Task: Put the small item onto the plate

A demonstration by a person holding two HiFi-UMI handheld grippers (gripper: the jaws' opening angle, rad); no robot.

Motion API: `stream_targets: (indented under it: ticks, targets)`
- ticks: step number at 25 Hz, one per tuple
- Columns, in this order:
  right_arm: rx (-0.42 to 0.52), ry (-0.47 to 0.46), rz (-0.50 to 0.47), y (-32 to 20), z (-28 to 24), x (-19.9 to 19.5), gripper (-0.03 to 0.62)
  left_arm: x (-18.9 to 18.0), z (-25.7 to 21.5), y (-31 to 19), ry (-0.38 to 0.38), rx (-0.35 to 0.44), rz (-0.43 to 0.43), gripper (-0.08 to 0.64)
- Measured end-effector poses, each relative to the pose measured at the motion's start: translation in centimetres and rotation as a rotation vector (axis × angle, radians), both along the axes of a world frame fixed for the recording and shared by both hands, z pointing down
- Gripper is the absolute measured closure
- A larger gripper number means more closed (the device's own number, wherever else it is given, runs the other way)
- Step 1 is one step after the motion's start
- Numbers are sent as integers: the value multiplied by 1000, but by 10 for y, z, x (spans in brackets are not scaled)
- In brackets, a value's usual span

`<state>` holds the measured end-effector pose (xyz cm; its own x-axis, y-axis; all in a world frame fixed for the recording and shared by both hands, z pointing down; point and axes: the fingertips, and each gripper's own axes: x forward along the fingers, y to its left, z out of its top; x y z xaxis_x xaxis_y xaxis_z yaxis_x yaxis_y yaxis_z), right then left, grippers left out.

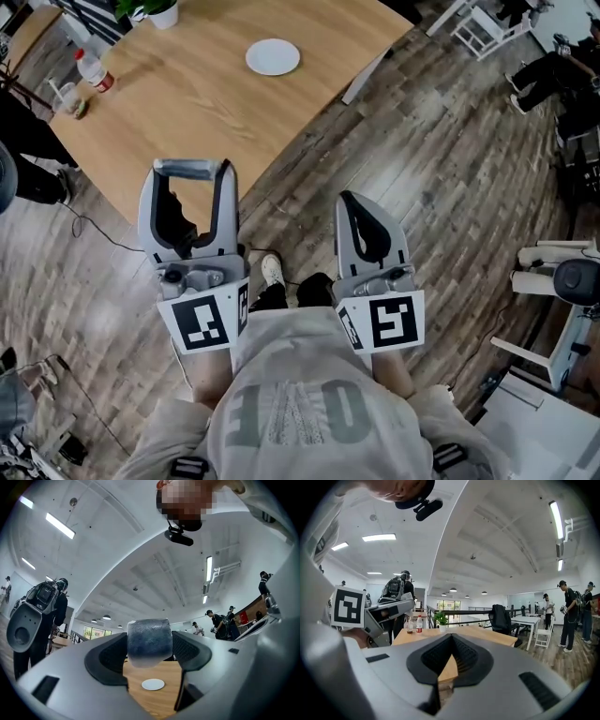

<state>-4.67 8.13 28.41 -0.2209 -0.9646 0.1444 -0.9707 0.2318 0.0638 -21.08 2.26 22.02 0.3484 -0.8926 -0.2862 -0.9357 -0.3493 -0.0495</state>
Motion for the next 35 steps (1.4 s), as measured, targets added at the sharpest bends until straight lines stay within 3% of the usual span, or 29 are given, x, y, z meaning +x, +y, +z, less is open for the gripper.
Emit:
stream_targets:
  ticks: [10, 16, 27, 35]
  targets:
    - [39, -30, 31, -72, 5, 46, 575, 41, 7, -69, -29, 5, 19, 258]
    - [61, -66, -11, -153, 14, 92, 575, 91, 7, -135, -41, 26, -7, 258]
    - [59, -89, -212, -335, -4, 175, 575, 160, -9, -282, -57, 21, -223, 258]
    - [54, -55, -357, -399, 4, 184, 575, 166, -8, -311, -57, -13, -365, 258]
